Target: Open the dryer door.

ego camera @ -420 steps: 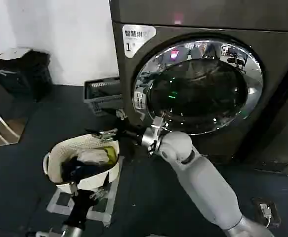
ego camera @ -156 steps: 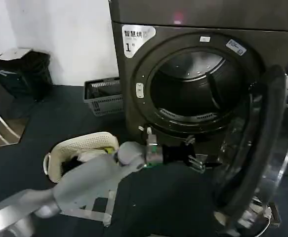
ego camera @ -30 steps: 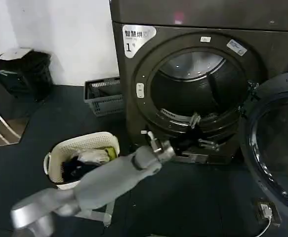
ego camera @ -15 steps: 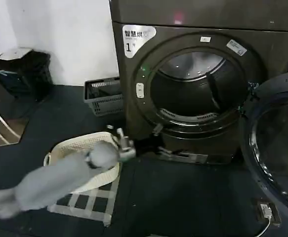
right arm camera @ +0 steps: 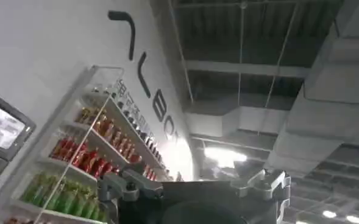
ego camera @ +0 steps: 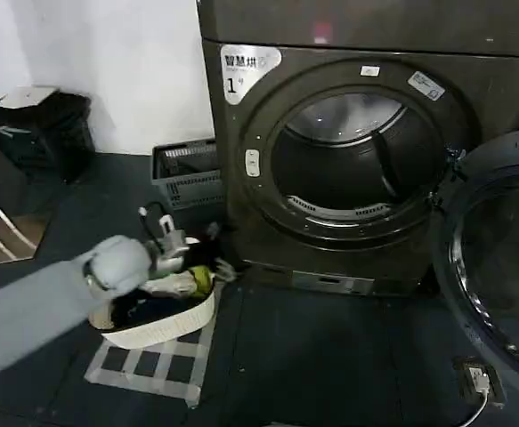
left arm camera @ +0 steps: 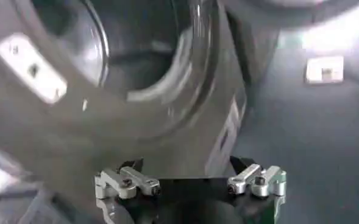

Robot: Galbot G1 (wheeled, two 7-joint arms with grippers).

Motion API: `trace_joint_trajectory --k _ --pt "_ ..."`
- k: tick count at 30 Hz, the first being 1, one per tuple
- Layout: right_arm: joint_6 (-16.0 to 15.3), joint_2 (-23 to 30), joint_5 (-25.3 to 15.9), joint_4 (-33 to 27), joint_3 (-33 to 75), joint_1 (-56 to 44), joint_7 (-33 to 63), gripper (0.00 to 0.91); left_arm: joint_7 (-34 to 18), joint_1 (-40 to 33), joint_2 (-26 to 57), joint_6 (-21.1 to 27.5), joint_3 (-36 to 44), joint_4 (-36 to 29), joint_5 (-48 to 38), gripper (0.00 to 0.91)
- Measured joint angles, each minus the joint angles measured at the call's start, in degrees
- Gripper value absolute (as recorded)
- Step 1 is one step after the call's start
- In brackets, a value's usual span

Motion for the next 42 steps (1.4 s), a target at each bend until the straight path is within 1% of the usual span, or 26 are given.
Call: trace_joint_trajectory --k 4,6,9,13,17,27,33,42 --pt "0.2 0.0 0.0 -0.3 0.0 0.0 0.0 0.907 1.9 -0.2 2.5 4.0 -0.2 -0.3 2.8 0.907" --pt "0.4 -0.2 -0.1 -0.7 0.0 0.2 -0.1 0.907 2.2 -0.2 3.8 5.0 -0.2 0.0 4.9 0.907" --pt "0.5 -0.2 -0.1 -0.7 -0.1 0.3 -0.3 0.907 3.8 -0.3 5.3 5.2 0.0 1.1 7.3 0.907" --pt "0.5 -0.2 -0.1 -0.7 0.1 0.1 -0.3 0.907 5.6 -0.4 7.0 4.6 0.0 2.9 7.4 0.907" --pt "0.5 -0.3 -0.2 -0.6 0.3 0.0 -0.3 0.907 7.6 -0.4 8.8 4.5 0.2 4.4 9.2 0.907" --pt "0.7 0.1 -0.7 -0.3 -1.1 1.2 -0.4 0.907 9.6 1.3 14.2 4.2 0.0 5.3 11.9 0.907" --pt "0.7 0.1 -0.7 -0.2 -1.3 1.3 -0.4 0.907 10.4 4.1 17.2 3.8 -1.6 6.0 13.7 0.907" --pt "0.7 0.0 -0.7 0.2 -1.7 1.5 -0.6 0.907 9.6 13.2 20.0 3.2 -9.8 5.3 14.9 0.907"
